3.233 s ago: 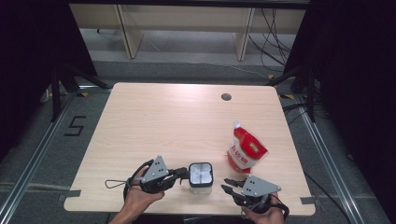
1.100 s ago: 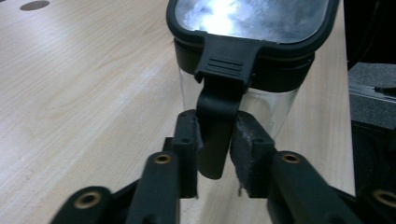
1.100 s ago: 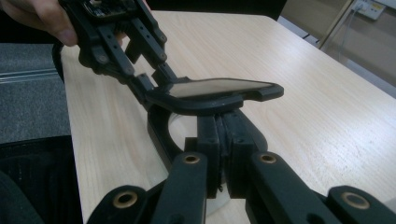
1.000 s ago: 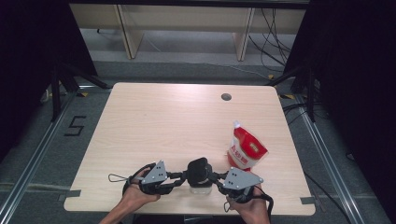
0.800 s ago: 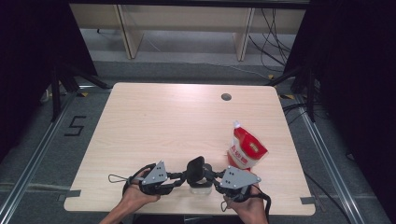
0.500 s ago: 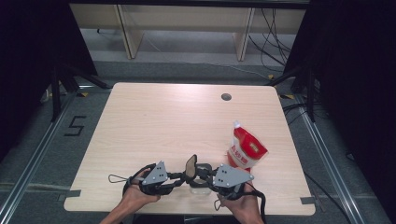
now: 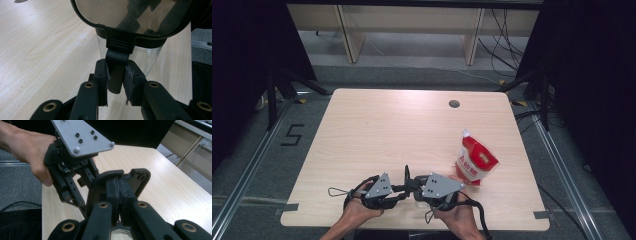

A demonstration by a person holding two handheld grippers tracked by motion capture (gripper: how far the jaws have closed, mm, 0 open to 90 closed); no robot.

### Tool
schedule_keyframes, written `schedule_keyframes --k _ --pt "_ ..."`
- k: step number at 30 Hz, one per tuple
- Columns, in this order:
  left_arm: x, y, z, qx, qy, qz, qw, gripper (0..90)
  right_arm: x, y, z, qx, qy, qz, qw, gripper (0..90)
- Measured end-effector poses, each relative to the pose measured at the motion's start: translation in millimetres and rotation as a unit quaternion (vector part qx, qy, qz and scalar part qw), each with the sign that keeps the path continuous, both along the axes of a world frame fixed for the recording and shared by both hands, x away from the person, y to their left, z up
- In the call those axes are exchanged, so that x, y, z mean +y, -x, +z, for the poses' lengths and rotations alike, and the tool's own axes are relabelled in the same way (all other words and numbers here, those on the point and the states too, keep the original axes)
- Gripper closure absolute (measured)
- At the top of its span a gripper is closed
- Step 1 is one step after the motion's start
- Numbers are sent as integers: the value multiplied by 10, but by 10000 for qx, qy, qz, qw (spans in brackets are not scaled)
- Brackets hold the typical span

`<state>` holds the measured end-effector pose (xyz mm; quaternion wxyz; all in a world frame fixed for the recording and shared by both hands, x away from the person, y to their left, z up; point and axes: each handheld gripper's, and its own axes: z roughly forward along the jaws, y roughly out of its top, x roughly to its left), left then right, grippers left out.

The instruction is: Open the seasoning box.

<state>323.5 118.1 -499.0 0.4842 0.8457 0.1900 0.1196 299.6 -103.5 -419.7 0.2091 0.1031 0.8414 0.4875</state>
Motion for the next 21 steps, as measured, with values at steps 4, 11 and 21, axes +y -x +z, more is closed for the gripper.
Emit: schedule_keyframes --k 4,11,21 --pt "-9 11 5 -24 -26 51 10000 734 12 1 -2 -11 -9 -2 10000 888" --pt "-27 21 15 -18 -80 44 10000 735 55 3 -8 4 15 41 10000 895" --pt "-32 23 22 -43 -76 71 9999 738 30 -3 -7 17 -24 4 10000 888"
